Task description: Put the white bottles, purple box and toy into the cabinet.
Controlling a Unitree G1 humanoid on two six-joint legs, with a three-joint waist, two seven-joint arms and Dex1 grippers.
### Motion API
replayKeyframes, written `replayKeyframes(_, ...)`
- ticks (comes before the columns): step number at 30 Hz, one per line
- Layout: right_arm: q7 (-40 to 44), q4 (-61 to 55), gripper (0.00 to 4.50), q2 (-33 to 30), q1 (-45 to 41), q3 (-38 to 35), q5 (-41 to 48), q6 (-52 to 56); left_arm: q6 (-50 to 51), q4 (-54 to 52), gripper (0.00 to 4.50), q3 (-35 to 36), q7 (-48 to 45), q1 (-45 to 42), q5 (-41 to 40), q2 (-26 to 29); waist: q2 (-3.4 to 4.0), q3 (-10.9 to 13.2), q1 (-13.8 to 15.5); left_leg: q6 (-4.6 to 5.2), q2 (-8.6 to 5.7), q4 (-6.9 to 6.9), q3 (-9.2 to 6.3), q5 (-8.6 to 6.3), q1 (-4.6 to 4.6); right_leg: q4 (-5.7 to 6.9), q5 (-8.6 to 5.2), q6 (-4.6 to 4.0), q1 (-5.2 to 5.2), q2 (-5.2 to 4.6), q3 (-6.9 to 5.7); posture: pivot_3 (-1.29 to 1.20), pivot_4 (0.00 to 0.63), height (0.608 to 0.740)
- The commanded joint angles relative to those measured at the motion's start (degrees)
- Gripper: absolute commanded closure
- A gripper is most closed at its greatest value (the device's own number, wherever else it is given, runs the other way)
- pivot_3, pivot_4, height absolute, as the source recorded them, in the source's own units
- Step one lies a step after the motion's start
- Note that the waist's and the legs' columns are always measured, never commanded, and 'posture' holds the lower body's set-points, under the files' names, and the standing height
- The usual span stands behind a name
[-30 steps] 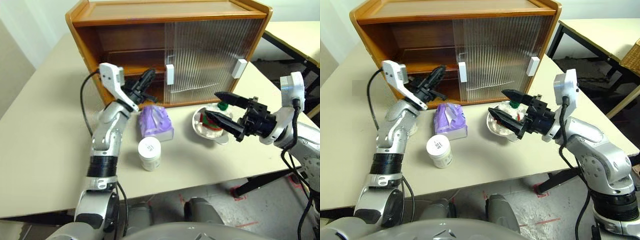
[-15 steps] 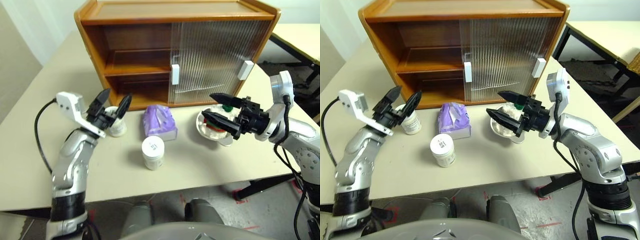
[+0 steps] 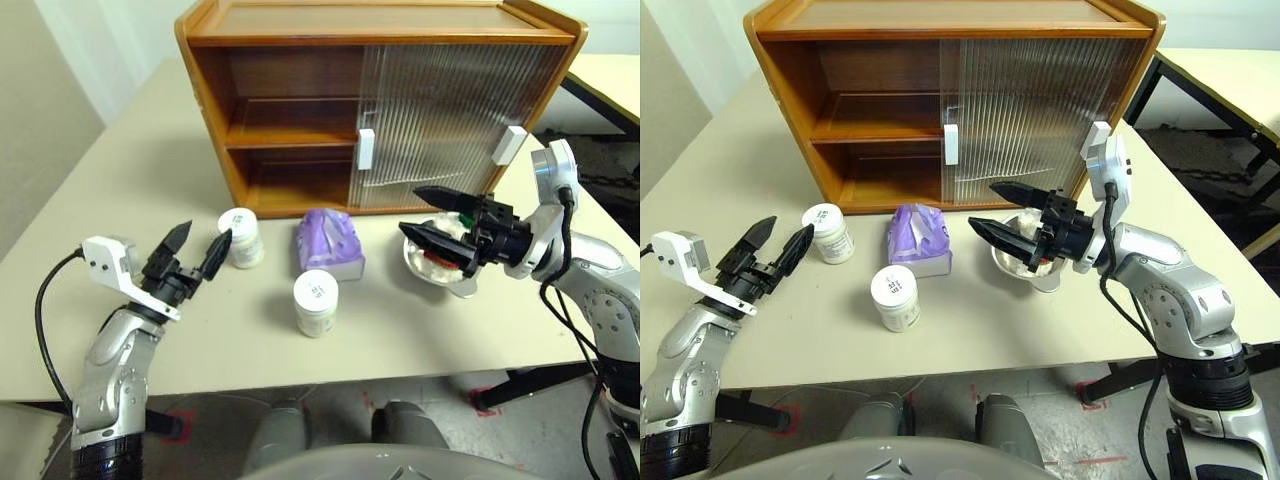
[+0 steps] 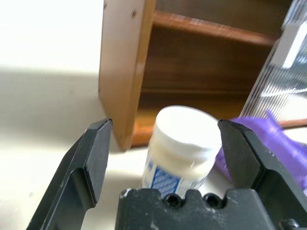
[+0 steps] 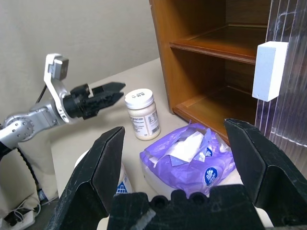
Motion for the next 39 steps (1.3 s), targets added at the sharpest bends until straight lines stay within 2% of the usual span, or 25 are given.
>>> replayKeyframes(1, 0.3, 0.2, 0.0, -0.1, -0.2, 0.1, -0.4, -0.3, -1.4, 1.9, 0.03, -1.0, -1.2, -0.1, 1.1, 0.5, 0.0, 0.0, 0.0, -0.01, 0.0, -0.01, 0.0, 0.0, 0.0, 0.0, 0.0, 0.0, 0.0, 0.0, 0.0, 0.07, 0.0, 0.74)
replayKeyframes(11, -0.5, -0.9, 0.0, -0.3, 0.6, -0.6, -0.3, -0.1, -4.9, 6.5, 0.03, -5.2, -5.5, -0.5, 4.1, 1.5, 0.02, 0.0, -0.2, -0.03, 0.04, -0.04, 0.01, -0.02, -0.02, 0.0, 0.0, -0.11, -0.07, -0.03, -0.06, 0.04, 0.0, 0.74)
replayKeyframes(17, -1.0, -1.2, 0.0, -0.4, 0.7, -0.7, -0.2, -0.1, -8.4, 11.4, 0.03, -5.4, -4.7, -2.5, 6.5, 1.9, 0.04, 0.0, -0.2, -0.04, 0.07, -0.06, 0.01, -0.03, -0.03, 0.0, -0.01, -0.12, -0.1, -0.03, -0.11, 0.03, 0.0, 0.74)
replayKeyframes(39, -2.4, -3.0, 0.0, -0.3, 1.3, -1.5, 0.6, 0.3, -14.5, 18.6, 0.03, -8.7, -4.9, -5.9, 11.8, 2.1, 0.04, 0.0, -0.4, -0.05, 0.09, -0.06, 0.06, -0.03, -0.05, 0.0, 0.02, -0.17, -0.12, -0.03, -0.12, 0.0, 0.0, 0.74)
